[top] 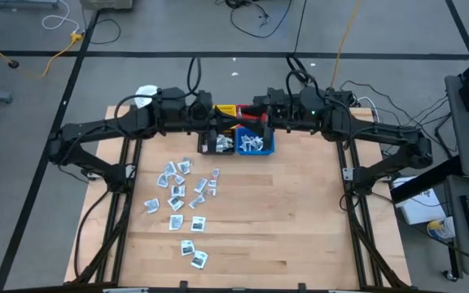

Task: Pick & Place First Aid Supplies
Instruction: Put the orange ointment pack into the red basket

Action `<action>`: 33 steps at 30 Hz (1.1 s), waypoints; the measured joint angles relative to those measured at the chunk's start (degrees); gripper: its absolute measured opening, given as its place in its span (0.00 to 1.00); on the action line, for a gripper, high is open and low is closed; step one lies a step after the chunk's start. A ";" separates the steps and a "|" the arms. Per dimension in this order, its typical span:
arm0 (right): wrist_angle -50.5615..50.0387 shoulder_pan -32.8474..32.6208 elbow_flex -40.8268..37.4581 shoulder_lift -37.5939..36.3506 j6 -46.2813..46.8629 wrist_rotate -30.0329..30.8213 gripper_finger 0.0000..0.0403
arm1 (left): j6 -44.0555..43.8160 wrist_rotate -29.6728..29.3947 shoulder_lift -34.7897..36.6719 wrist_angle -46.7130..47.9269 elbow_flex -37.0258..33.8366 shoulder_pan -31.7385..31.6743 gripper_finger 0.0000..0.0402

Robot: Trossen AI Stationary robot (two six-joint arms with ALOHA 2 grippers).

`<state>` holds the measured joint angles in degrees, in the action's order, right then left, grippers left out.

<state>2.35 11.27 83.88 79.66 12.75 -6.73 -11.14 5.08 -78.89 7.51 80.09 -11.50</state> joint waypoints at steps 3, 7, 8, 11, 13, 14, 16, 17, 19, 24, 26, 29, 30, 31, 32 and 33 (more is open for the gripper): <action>-1.01 0.00 0.00 -0.02 0.06 -1.24 0.29 | 0.02 0.56 0.06 -0.42 0.04 -0.01 0.00; -0.86 -0.09 0.00 0.00 -0.41 -2.05 0.11 | -0.44 1.06 0.10 -0.16 0.04 0.02 0.00; -0.69 -0.09 0.00 0.00 -0.66 -2.06 0.06 | -0.46 1.18 0.15 -0.11 0.07 0.05 0.00; -0.87 -0.09 -0.04 -0.44 -2.20 -2.03 0.03 | -1.33 1.35 0.15 -0.27 0.07 0.05 0.01; -0.88 -0.09 -0.04 -0.44 -2.62 -2.20 0.02 | -3.24 1.35 0.13 -0.09 0.11 0.05 0.03; -1.43 -0.09 -0.04 -0.44 -3.35 -2.40 0.01 | -4.90 1.48 0.13 0.34 0.11 0.05 0.05; -4.38 0.01 -0.04 -1.18 -5.26 -2.96 0.01 | -7.25 2.89 0.40 2.57 0.11 -0.18 0.12; -6.27 0.38 -0.04 -1.91 -6.26 -3.49 0.00 | -8.45 3.35 1.17 4.72 0.05 -0.66 0.15; -8.99 1.04 0.05 -2.91 -7.95 -4.31 0.00 | -10.83 3.42 2.35 8.61 0.05 -1.53 0.23; -21.11 2.59 0.06 -4.12 -11.72 -4.29 0.00 | -12.10 3.38 4.96 20.29 0.04 -3.61 0.41; -28.70 3.45 1.43 -4.04 -13.50 -4.34 0.00 | -13.23 3.45 5.80 24.74 0.02 -4.33 0.45; -38.25 5.22 5.49 -1.35 -16.53 -4.29 0.00 | -13.69 3.58 6.64 26.31 0.07 -4.93 0.49; -41.95 6.05 6.96 -0.09 -17.39 -4.12 0.00 | -13.73 3.94 6.75 27.17 0.07 -5.15 0.50; -45.99 6.88 8.35 1.18 -18.42 -4.08 0.00 | -13.83 4.57 6.75 27.29 0.04 -5.22 0.51; -49.55 7.61 9.83 2.86 -19.74 -4.04 0.00 | -13.84 5.52 6.71 26.93 0.04 -5.22 0.51; -52.17 8.15 11.61 4.83 -21.02 -4.04 0.00 | -13.82 6.60 6.69 26.88 0.04 -5.21 0.51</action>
<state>-49.83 19.42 95.49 84.49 -8.27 -10.76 -24.96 11.69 -72.20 34.40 80.14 -16.71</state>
